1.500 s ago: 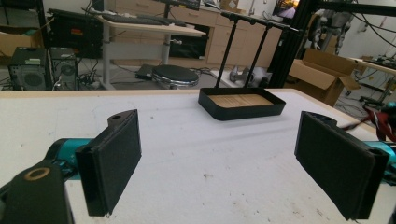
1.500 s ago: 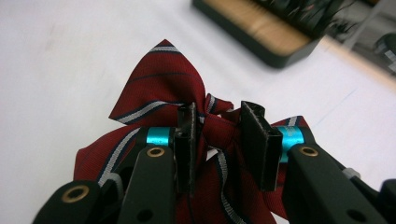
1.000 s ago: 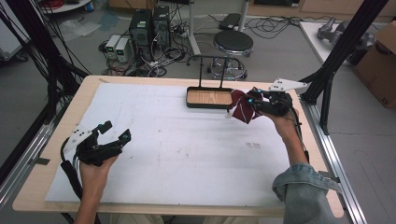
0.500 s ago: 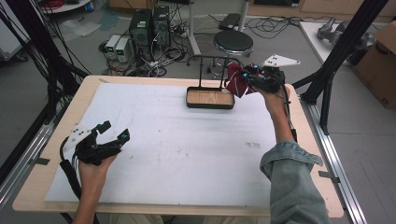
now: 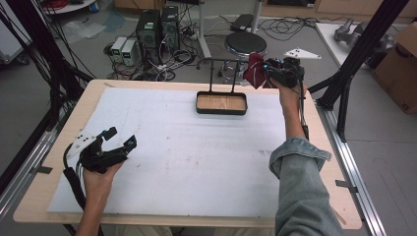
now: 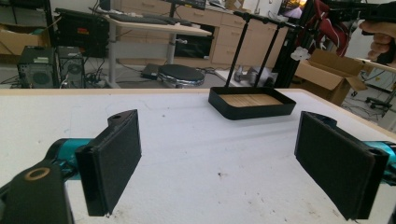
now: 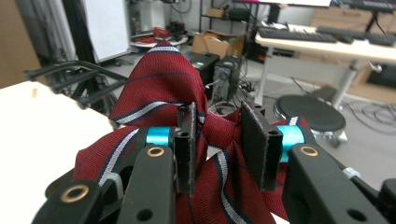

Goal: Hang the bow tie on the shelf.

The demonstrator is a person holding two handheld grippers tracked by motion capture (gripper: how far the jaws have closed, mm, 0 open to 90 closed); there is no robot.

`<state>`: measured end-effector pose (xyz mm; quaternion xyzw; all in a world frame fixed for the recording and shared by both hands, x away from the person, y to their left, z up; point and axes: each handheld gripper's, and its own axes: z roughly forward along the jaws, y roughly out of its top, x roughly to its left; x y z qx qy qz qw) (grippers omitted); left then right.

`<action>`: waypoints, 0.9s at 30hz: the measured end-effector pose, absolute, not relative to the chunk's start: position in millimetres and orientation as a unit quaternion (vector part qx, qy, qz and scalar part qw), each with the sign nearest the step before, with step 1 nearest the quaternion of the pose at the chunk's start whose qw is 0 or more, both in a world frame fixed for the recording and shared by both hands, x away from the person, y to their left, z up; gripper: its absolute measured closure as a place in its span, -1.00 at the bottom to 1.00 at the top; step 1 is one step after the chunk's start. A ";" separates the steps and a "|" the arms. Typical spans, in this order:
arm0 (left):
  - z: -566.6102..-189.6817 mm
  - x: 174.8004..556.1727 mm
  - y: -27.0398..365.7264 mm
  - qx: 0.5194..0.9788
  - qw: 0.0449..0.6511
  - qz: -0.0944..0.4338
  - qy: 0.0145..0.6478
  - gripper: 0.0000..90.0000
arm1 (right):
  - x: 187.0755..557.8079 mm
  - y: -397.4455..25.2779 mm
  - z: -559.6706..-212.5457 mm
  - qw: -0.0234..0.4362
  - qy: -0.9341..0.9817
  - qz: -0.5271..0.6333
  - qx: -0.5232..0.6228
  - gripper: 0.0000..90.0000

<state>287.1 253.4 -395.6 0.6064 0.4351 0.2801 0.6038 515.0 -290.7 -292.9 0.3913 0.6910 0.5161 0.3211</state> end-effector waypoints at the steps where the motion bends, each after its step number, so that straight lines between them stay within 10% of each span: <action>1: -395.9 287.2 252.8 0.606 0.604 0.279 0.437 -0.67 | 516.6 -292.7 -294.8 0.320 0.688 0.516 0.398 0.49; 27: -396.0 287.3 251.2 0.608 0.607 0.275 0.432 -0.67 | 535.6 -287.9 -334.5 0.243 0.712 0.466 0.465 0.30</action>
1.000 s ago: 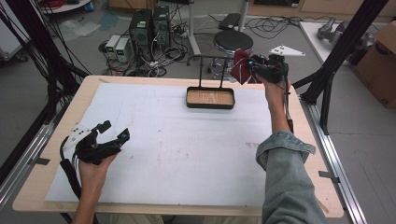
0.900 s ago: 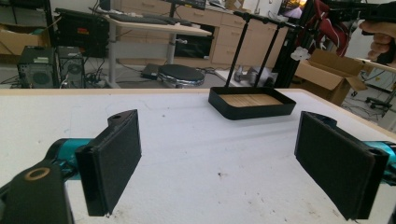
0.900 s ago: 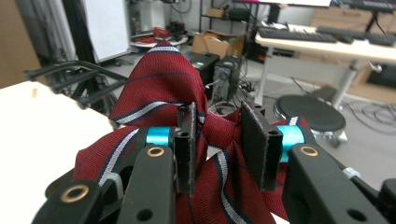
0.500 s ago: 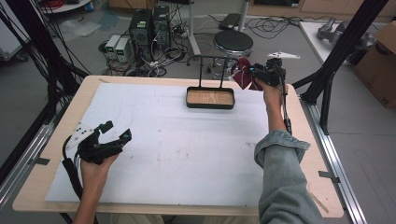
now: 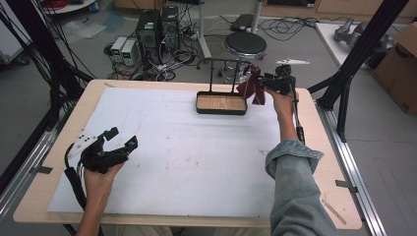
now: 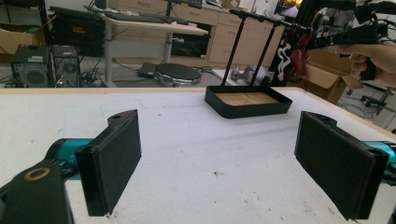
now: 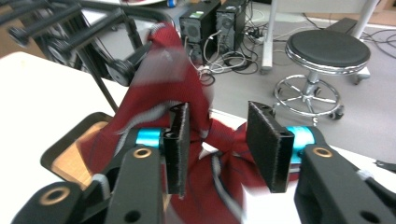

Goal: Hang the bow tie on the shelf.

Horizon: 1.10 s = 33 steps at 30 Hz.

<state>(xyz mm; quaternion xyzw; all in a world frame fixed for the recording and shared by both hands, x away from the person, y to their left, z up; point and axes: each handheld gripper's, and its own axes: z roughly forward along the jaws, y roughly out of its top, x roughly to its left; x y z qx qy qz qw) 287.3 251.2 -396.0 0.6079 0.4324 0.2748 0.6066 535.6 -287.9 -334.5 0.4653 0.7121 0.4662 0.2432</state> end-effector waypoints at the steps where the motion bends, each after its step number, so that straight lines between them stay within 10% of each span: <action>1: -396.0 287.2 250.4 0.608 0.607 0.274 0.432 -0.67 | 535.0 -288.9 -333.7 0.239 0.709 0.472 0.466 0.26; 33: -384.7 278.3 252.8 0.594 0.623 0.284 0.422 -0.67 | 451.9 -332.5 -295.4 0.285 0.654 0.504 0.487 -0.48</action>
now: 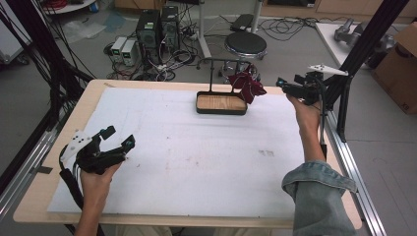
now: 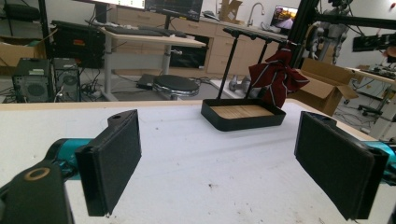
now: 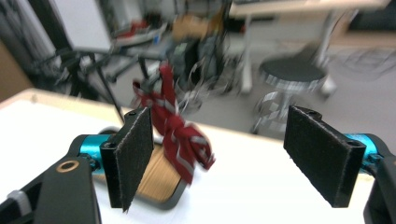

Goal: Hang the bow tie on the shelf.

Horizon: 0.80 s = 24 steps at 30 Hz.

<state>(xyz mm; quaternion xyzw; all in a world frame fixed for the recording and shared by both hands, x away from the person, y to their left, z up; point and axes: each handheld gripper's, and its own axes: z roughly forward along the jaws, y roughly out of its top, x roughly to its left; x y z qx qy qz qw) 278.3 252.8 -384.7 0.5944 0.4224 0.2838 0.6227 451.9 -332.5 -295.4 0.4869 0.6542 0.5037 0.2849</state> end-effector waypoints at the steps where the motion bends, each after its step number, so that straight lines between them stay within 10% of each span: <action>1: -385.0 278.6 253.0 0.595 0.622 0.284 0.422 -0.67 | 446.4 -332.7 -295.2 0.304 0.644 0.512 0.480 -0.48; 24: -386.0 279.2 252.7 0.596 0.620 0.282 0.425 -0.67 | 340.5 -347.0 -317.7 0.349 0.613 0.548 0.448 -0.76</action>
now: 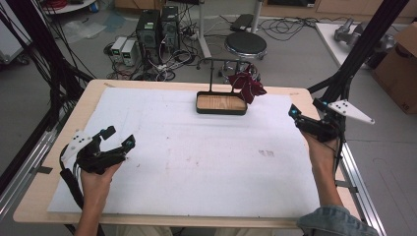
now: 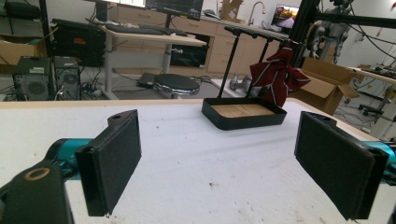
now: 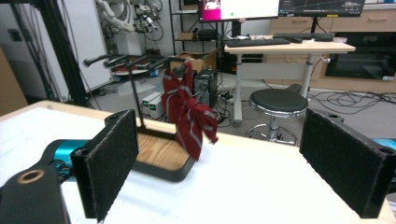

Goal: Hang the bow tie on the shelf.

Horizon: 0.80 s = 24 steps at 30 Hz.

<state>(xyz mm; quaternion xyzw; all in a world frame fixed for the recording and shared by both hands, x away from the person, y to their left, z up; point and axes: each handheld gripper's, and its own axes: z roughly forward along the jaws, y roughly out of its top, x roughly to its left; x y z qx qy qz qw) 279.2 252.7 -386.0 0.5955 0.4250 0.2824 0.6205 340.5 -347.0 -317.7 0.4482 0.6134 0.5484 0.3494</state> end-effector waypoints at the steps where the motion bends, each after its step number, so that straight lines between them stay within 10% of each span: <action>1: -386.0 279.2 252.7 0.596 0.620 0.282 0.425 -0.67 | 335.7 -346.5 -321.1 0.349 0.615 0.549 0.446 -0.77; 24: -392.3 275.0 247.1 0.613 0.601 0.288 0.424 -0.67 | 261.2 -350.7 -397.8 0.341 0.594 0.579 0.442 -0.78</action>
